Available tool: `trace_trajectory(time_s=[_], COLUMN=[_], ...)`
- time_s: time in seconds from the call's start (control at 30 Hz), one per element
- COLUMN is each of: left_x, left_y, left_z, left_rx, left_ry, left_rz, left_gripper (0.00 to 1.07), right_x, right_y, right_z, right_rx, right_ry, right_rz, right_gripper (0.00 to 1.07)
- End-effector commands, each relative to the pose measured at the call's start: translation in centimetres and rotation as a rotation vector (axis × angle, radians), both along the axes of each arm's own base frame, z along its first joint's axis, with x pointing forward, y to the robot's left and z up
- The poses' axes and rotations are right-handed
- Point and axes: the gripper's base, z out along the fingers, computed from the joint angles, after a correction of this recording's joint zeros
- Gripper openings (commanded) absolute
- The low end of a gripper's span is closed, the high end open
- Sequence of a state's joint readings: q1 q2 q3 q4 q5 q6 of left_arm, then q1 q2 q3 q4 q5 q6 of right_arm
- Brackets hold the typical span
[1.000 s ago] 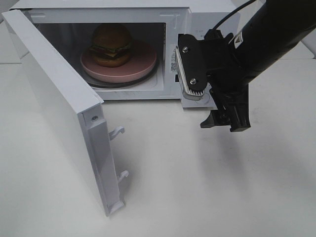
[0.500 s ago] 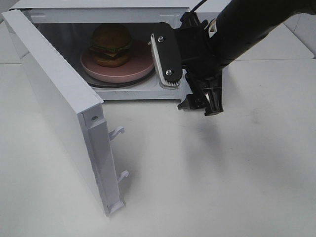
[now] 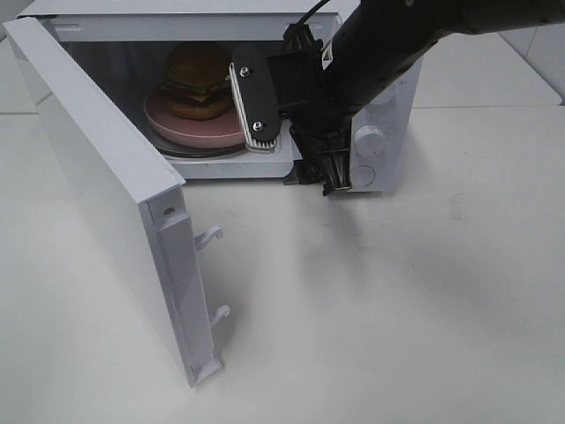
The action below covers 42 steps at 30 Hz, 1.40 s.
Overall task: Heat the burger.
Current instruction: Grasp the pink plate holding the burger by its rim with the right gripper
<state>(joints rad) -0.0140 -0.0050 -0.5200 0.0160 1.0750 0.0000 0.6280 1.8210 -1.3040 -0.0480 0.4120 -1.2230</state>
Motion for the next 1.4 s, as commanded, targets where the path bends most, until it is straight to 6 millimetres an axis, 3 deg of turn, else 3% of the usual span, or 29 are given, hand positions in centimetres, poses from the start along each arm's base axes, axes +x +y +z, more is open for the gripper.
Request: trace_trajectory(time_s=[0.03,1.4], left_x=[0.0,0.0], left_y=[0.0,0.0], left_z=[-0.1,-0.1], left_rx=[-0.003,-0.003], left_ry=[-0.011,-0.011], left_rz=[-0.001,-0.001], left_gripper=[1.01,1.01], right_x=[0.8,8.9], right_y=[0.7,6.6], right_z=[0.0,-7.0], right_rx=[0.018,0.059], right_ry=[-0.013,0.041], right_rz=[-0.005,-0.095], right_gripper=[0.87,0.83])
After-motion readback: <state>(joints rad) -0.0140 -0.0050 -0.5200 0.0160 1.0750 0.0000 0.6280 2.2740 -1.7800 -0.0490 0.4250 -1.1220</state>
